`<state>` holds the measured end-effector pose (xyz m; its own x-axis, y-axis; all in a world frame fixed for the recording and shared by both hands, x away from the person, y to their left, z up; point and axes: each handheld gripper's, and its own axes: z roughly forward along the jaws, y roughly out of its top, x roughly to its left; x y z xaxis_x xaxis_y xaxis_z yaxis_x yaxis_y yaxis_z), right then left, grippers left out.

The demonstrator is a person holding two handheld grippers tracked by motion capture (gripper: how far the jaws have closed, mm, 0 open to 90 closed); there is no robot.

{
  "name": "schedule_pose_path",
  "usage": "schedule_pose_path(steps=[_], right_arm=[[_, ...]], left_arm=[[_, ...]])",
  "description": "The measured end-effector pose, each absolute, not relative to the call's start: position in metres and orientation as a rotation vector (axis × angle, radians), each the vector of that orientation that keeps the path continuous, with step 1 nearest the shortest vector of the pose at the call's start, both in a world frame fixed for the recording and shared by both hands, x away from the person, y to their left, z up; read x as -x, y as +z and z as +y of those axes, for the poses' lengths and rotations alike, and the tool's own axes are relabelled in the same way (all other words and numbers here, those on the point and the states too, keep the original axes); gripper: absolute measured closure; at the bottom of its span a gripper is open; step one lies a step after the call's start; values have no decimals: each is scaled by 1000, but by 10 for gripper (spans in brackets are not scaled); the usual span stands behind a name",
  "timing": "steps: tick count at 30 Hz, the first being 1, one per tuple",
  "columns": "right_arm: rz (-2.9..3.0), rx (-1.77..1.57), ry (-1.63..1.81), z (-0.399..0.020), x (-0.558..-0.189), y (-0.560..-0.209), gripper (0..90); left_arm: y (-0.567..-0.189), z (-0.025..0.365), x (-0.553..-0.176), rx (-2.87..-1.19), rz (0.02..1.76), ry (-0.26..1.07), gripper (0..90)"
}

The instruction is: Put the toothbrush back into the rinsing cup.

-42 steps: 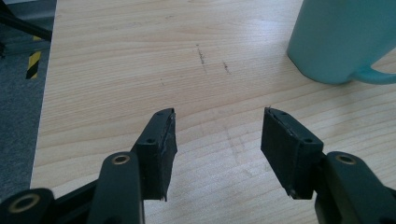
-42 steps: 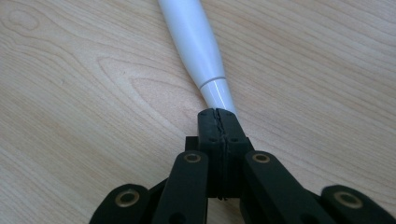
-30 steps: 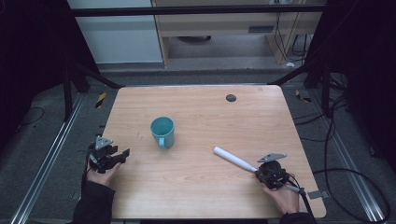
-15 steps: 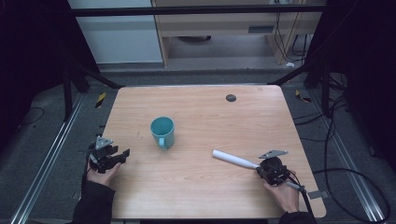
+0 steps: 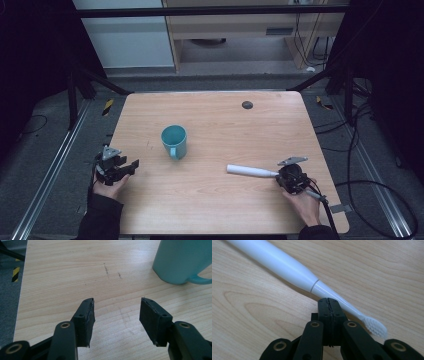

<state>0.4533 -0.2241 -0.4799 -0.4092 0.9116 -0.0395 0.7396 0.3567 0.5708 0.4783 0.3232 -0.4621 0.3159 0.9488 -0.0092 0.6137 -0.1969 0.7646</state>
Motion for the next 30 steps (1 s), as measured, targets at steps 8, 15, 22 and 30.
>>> schedule_pose_path(steps=[8, 15, 22, 30], right_arm=[[2255, -1454, 685, -227, -461, -480, 897], [2247, -1477, 705, -228, -467, -480, 897], [2236, -1485, 712, -231, -472, -481, 896], [2234, -1461, 701, -225, -482, -479, 895]], left_arm=[[-462, 323, -479, -1909, 1381, 631, 458], [-462, 323, -479, -1912, 1380, 629, 461], [-463, 323, -479, -1917, 1380, 626, 464], [-462, 323, -479, -1913, 1378, 626, 466]])
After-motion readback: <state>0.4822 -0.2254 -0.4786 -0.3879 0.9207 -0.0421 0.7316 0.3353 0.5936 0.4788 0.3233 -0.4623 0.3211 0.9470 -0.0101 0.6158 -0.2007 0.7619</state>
